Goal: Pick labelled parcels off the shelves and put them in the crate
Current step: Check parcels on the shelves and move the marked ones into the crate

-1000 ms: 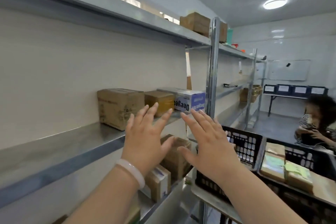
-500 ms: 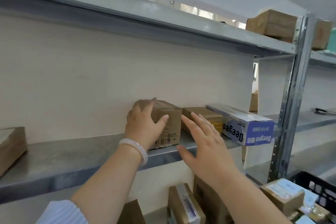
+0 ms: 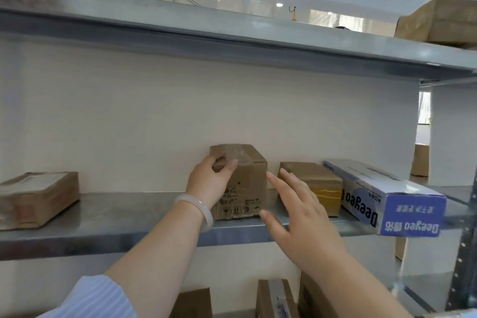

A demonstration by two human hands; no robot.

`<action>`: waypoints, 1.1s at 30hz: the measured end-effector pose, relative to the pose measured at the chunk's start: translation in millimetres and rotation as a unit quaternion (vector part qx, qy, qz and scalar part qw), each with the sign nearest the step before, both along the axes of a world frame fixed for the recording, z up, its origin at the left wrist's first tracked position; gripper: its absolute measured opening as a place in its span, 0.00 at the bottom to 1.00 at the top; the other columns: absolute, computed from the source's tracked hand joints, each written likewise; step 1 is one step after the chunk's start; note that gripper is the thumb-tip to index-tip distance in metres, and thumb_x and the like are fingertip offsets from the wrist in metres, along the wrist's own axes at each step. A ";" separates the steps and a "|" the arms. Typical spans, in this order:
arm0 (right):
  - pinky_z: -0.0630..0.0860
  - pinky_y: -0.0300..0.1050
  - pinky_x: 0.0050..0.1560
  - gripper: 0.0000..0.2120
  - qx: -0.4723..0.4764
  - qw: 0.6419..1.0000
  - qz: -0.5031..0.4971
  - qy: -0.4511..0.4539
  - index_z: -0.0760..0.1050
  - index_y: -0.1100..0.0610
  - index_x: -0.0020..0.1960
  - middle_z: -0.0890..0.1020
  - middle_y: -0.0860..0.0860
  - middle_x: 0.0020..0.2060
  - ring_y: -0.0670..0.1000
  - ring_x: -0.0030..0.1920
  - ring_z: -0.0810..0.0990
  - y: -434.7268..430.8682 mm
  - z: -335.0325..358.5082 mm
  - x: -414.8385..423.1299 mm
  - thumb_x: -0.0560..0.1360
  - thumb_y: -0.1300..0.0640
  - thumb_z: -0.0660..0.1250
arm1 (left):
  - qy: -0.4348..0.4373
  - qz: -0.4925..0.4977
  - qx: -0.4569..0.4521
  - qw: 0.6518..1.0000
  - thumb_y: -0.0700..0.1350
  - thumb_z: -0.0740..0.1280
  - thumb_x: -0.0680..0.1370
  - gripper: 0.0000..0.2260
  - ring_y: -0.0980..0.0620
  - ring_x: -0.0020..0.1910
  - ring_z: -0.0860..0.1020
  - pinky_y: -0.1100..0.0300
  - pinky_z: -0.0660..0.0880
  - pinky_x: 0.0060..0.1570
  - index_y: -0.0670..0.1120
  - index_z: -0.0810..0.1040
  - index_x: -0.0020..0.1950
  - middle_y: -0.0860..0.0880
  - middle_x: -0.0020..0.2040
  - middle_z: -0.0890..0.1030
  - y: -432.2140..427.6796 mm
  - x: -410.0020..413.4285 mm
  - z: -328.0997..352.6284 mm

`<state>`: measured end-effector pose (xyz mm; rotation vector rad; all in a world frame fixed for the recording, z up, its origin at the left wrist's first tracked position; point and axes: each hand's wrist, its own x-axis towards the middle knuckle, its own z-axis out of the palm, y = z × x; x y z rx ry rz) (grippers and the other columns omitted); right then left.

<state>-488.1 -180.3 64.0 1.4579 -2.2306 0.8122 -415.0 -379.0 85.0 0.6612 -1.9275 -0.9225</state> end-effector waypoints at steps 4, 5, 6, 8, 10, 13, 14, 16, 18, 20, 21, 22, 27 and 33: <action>0.48 0.40 0.72 0.32 -0.027 0.998 0.034 -0.041 0.44 0.34 0.76 0.48 0.36 0.77 0.39 0.75 0.45 -5.6 1.9 -1.8 0.78 0.39 0.58 | 0.057 0.031 -0.026 0.998 0.57 0.66 0.78 0.20 0.51 0.66 0.73 0.61 0.68 0.61 0.51 0.75 0.68 0.53 0.66 0.76 14.4 12.1 -10.1; 0.48 0.40 0.72 0.32 -0.036 0.997 0.042 -0.055 0.45 0.34 0.76 0.49 0.37 0.77 0.39 0.75 0.46 -8.5 2.3 -1.1 0.78 0.39 0.59 | 0.067 0.037 -0.036 0.996 0.57 0.66 0.79 0.19 0.53 0.66 0.73 0.63 0.67 0.61 0.51 0.76 0.67 0.55 0.65 0.77 17.4 15.4 -12.5; 0.49 0.40 0.72 0.32 -0.045 0.995 0.051 -0.069 0.45 0.35 0.76 0.50 0.37 0.77 0.39 0.75 0.46 -11.3 2.9 0.4 0.78 0.39 0.59 | 0.078 0.041 -0.045 0.995 0.56 0.66 0.79 0.18 0.55 0.65 0.73 0.64 0.66 0.60 0.52 0.76 0.67 0.57 0.63 0.76 20.2 18.7 -14.5; 0.53 0.43 0.74 0.32 -0.071 0.990 0.068 -0.099 0.46 0.36 0.76 0.53 0.37 0.76 0.40 0.75 0.49 -16.9 3.5 4.1 0.78 0.40 0.60 | 0.098 0.041 -0.055 0.993 0.56 0.66 0.78 0.18 0.57 0.65 0.72 0.64 0.66 0.61 0.53 0.76 0.66 0.60 0.59 0.75 23.9 24.4 -17.0; 0.57 0.42 0.71 0.32 -0.097 0.982 0.086 -0.138 0.48 0.37 0.76 0.56 0.35 0.73 0.37 0.72 0.54 -21.1 4.4 8.0 0.78 0.41 0.61 | 0.116 0.039 -0.054 0.991 0.56 0.66 0.78 0.18 0.57 0.66 0.72 0.62 0.68 0.63 0.54 0.76 0.66 0.61 0.60 0.75 25.0 30.2 -19.6; 0.59 0.40 0.67 0.31 -0.132 0.962 0.117 -0.208 0.51 0.36 0.76 0.60 0.33 0.67 0.35 0.68 0.57 -27.8 5.5 12.9 0.78 0.41 0.62 | 0.139 0.037 -0.065 0.987 0.58 0.65 0.77 0.18 0.58 0.69 0.70 0.61 0.67 0.66 0.56 0.75 0.66 0.59 0.66 0.74 24.6 41.3 -24.1; 0.59 0.42 0.69 0.30 -0.147 0.954 0.126 -0.231 0.52 0.36 0.76 0.59 0.34 0.70 0.37 0.70 0.57 -30.7 6.4 15.1 0.78 0.40 0.61 | 0.147 0.038 -0.079 0.985 0.59 0.65 0.76 0.19 0.58 0.70 0.69 0.61 0.66 0.67 0.57 0.75 0.66 0.57 0.69 0.73 24.0 46.4 -24.7; 0.59 0.42 0.69 0.28 -0.180 0.933 0.137 -0.279 0.53 0.37 0.76 0.59 0.37 0.74 0.40 0.73 0.58 -36.9 10.3 18.9 0.79 0.40 0.58 | 0.160 0.041 -0.111 0.980 0.60 0.64 0.75 0.19 0.60 0.71 0.67 0.71 0.63 0.66 0.59 0.74 0.65 0.56 0.72 0.70 23.5 57.1 -22.4; 0.59 0.41 0.68 0.24 -0.204 0.906 0.144 -0.342 0.56 0.39 0.76 0.62 0.38 0.74 0.40 0.72 0.60 -47.0 12.8 20.2 0.81 0.42 0.54 | 0.166 0.043 -0.146 0.974 0.60 0.64 0.75 0.18 0.63 0.70 0.65 0.81 0.59 0.59 0.60 0.73 0.64 0.58 0.71 0.67 22.5 68.2 -19.4; 0.58 0.47 0.73 0.22 -0.213 0.868 0.144 -0.424 0.59 0.39 0.75 0.64 0.41 0.73 0.44 0.73 0.62 -60.3 14.0 21.9 0.81 0.40 0.51 | 0.165 0.040 -0.187 0.968 0.62 0.63 0.75 0.18 0.67 0.69 0.64 0.81 0.59 0.61 0.62 0.71 0.64 0.60 0.72 0.67 19.2 78.5 -19.2; 0.59 0.51 0.74 0.22 -0.215 0.847 0.142 -0.466 0.61 0.38 0.74 0.66 0.43 0.73 0.47 0.73 0.63 -66.7 14.7 23.9 0.81 0.39 0.51 | 0.165 0.037 -0.206 0.964 0.63 0.63 0.76 0.18 0.69 0.69 0.64 0.78 0.60 0.63 0.64 0.71 0.64 0.60 0.72 0.67 16.8 82.4 -20.2; 0.61 0.55 0.74 0.22 -0.217 0.826 0.135 -0.503 0.63 0.38 0.73 0.68 0.45 0.73 0.49 0.73 0.65 -72.8 14.5 26.1 0.80 0.37 0.52 | 0.167 0.033 -0.218 0.961 0.63 0.63 0.76 0.17 0.70 0.69 0.64 0.76 0.62 0.64 0.64 0.70 0.65 0.60 0.72 0.67 14.6 86.3 -21.5; 0.66 0.57 0.71 0.24 -0.216 0.786 0.160 -0.556 0.65 0.39 0.73 0.71 0.47 0.70 0.52 0.70 0.69 -91.0 16.6 41.2 0.78 0.35 0.56 | 0.187 0.015 -0.207 0.960 0.62 0.63 0.75 0.18 0.69 0.70 0.64 0.75 0.64 0.64 0.64 0.71 0.65 0.61 0.72 0.68 6.8 104.2 -23.1; 0.73 0.52 0.65 0.32 -0.259 0.851 0.168 -0.424 0.64 0.36 0.71 0.70 0.45 0.67 0.48 0.66 0.72 -91.2 13.6 56.0 0.70 0.33 0.67 | 0.096 0.010 -0.133 0.986 0.68 0.63 0.71 0.25 0.59 0.69 0.69 0.52 0.69 0.69 0.63 0.72 0.67 0.60 0.68 0.73 -10.0 123.6 -15.2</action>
